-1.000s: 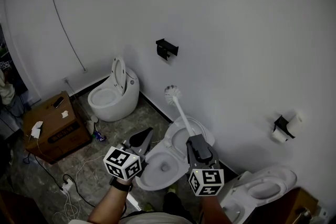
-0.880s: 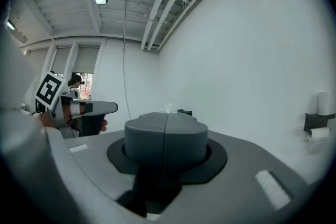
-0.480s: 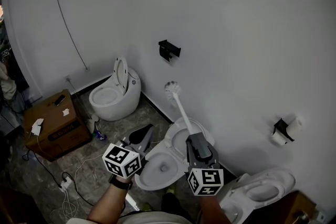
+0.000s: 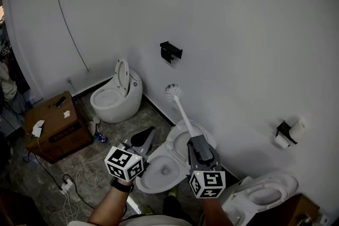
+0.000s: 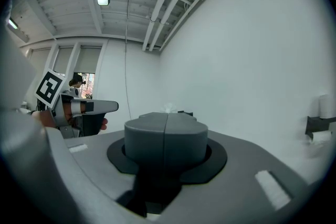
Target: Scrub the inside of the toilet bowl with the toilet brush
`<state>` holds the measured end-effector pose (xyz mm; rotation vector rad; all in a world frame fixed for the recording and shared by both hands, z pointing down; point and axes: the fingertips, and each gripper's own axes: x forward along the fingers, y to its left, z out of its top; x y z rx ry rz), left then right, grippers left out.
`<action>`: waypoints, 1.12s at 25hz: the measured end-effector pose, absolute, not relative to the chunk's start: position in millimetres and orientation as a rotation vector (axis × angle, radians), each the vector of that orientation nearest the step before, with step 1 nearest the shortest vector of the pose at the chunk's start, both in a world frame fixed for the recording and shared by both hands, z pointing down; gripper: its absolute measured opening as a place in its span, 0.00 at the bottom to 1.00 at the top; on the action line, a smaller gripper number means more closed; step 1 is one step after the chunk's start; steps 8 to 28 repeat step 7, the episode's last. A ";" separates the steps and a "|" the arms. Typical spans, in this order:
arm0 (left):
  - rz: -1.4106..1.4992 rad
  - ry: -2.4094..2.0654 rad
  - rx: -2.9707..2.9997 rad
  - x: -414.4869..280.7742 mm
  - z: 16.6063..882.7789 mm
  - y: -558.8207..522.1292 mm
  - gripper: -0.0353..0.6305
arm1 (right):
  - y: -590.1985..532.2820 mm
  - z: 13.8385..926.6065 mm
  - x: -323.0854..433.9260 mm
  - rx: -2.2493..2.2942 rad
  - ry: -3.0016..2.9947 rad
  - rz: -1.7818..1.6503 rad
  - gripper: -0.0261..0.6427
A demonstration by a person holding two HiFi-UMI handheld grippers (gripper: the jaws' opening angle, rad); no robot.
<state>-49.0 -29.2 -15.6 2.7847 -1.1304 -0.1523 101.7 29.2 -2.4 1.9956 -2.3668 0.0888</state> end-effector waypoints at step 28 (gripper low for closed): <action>-0.152 -1.139 2.783 -45.1 -14.6 -33.3 0.06 | 25.1 -0.8 104.2 1.985 -2.373 0.092 0.28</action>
